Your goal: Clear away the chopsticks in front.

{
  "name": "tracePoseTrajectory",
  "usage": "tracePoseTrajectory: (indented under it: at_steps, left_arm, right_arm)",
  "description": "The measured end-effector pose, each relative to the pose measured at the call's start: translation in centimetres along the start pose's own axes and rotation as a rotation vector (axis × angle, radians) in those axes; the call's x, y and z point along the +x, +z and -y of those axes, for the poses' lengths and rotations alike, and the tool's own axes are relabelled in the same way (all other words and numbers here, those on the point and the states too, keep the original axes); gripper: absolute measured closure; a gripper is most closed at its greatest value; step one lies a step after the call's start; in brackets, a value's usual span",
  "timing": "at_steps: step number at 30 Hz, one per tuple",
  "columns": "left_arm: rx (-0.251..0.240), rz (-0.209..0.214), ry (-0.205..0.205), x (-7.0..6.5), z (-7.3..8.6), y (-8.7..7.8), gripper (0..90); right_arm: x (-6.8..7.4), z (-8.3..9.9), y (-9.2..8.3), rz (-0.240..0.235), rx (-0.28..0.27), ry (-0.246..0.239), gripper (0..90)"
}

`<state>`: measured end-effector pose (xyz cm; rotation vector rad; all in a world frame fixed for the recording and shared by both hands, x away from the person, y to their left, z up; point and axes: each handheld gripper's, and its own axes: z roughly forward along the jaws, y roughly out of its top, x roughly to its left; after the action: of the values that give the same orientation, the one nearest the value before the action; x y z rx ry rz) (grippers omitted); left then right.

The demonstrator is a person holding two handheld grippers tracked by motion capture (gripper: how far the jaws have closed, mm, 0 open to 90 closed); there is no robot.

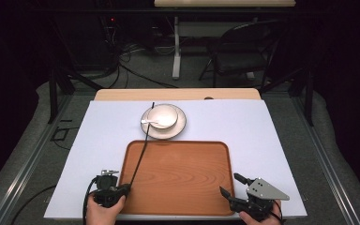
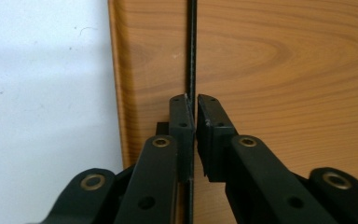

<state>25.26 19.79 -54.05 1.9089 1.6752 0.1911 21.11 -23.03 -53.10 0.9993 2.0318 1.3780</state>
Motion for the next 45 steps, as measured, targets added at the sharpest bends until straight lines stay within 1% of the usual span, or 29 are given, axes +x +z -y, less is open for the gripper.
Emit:
tracePoseTrajectory:
  at_steps: [5,9,10,12,13,15,16,17,18,21,23,24,25,26,27,28,29,30,31,32,33,34,36,37,39,41,43,44,45]
  left_arm:
    - [-0.004,0.001,0.002,-0.1,0.0,-0.1,81.7]
    - [-0.010,0.004,0.005,0.1,-0.3,-0.5,76.9]
    - [-0.018,0.002,0.002,0.1,-0.5,-0.6,76.9]
    - [-0.025,-0.003,0.008,0.2,-0.9,-0.9,72.2]
    - [-0.036,-0.012,0.015,0.1,-1.5,-1.2,67.1]
    - [-0.045,-0.032,0.025,0.0,-2.2,-1.5,62.7]
    - [-0.045,-0.032,0.025,0.0,-2.2,-1.5,59.0]
    - [-0.048,-0.033,0.024,0.0,-2.7,-1.7,55.1]
    - [-0.049,-0.037,0.025,-0.1,-3.5,-1.8,54.9]
    - [-0.063,-0.026,0.029,-0.1,-5.1,-2.1,52.8]
    - [-0.088,-0.025,0.033,-0.2,-6.1,-2.2,48.6]
    - [-0.097,-0.016,0.035,-0.2,-6.7,-2.3,46.6]
    - [-0.097,-0.016,0.035,-0.2,-6.7,-2.3,45.5]
    - [-0.127,-0.009,0.039,-0.3,-7.7,-2.4,43.3]
    - [-0.139,0.000,0.043,-0.3,-8.2,-2.5,40.5]
    - [-0.139,0.000,0.043,-0.3,-8.2,-2.5,37.8]
    - [-0.141,0.026,0.045,-0.4,-9.2,-2.4,34.6]
    - [-0.146,0.039,0.050,-0.4,-9.7,-2.4,31.7]
    - [-0.149,0.040,0.056,-0.5,-9.9,-2.3,28.8]
    - [-0.149,0.027,0.064,-0.5,-10.3,-2.2,29.3]
    - [-0.149,0.027,0.064,-0.5,-10.3,-2.2,31.3]
    - [-0.147,-0.001,0.070,-0.7,-10.9,-1.9,32.0]
    - [-0.146,0.008,0.084,-0.8,-11.4,-1.4,32.1]
    - [-0.141,-0.002,0.091,-0.9,-11.7,-1.2,33.4]
    - [-0.126,-0.028,0.105,-1.0,-12.3,-0.6,38.3]
    - [-0.114,-0.051,0.107,-0.9,-12.8,0.0,43.8]
    - [-0.094,-0.044,0.107,-0.8,-13.3,0.6,47.2]
    - [-0.090,-0.048,0.110,-0.8,-13.5,0.9,50.1]
    - [-0.085,-0.053,0.115,-0.8,-13.7,1.3,50.6]
  right_arm:
    - [0.0,0.0,0.0,-0.002,0.000,0.000,31.7]
    - [0.1,0.0,0.1,-0.002,-0.001,0.000,31.7]
    - [0.1,0.0,0.1,-0.002,-0.001,0.000,31.7]
    - [0.1,0.0,0.1,-0.001,-0.001,0.002,31.7]
    - [0.1,0.0,0.2,-0.003,0.002,0.003,31.7]
    - [0.1,0.0,0.2,-0.004,0.002,0.004,31.7]
    - [0.1,0.0,0.2,-0.004,0.002,0.004,31.7]
    - [0.1,0.0,0.2,-0.006,0.003,0.006,31.7]
    - [0.1,0.0,0.2,-0.006,0.005,0.010,31.7]
    - [0.1,0.1,0.3,-0.006,0.004,0.010,31.7]
    - [0.0,0.1,0.3,-0.005,0.004,0.010,31.7]
    - [0.0,0.1,0.3,-0.005,0.004,0.010,31.7]
    - [0.0,0.1,0.3,-0.005,0.004,0.011,31.7]
    - [0.0,0.1,0.3,-0.005,0.005,0.011,31.7]
    - [0.0,0.1,0.3,-0.005,0.005,0.011,31.7]
    - [0.0,0.1,0.3,-0.005,0.005,0.011,31.7]
    - [-0.1,0.1,0.2,-0.004,0.003,0.012,31.7]
    - [-0.1,0.1,0.2,-0.004,0.003,0.013,31.7]
    - [-0.1,0.1,0.2,-0.003,0.004,0.015,31.7]
    - [-0.1,0.1,0.2,-0.003,0.004,0.013,31.7]
    - [-0.1,0.1,0.2,-0.003,0.004,0.015,31.7]
    - [-0.1,0.1,0.2,-0.004,0.004,0.015,31.7]
    - [-0.1,0.1,0.2,-0.005,0.005,0.015,31.7]
    - [-0.1,0.1,0.3,-0.005,0.006,0.015,31.7]
    - [-0.1,0.1,0.3,-0.005,0.007,0.015,31.7]
    - [-0.1,0.1,0.3,-0.006,0.007,0.014,31.7]
    - [-0.1,0.1,0.3,-0.007,0.007,0.014,31.7]
    - [-0.1,0.1,0.3,-0.007,0.006,0.014,31.7]
    - [-0.1,0.1,0.3,-0.007,0.006,0.014,31.7]
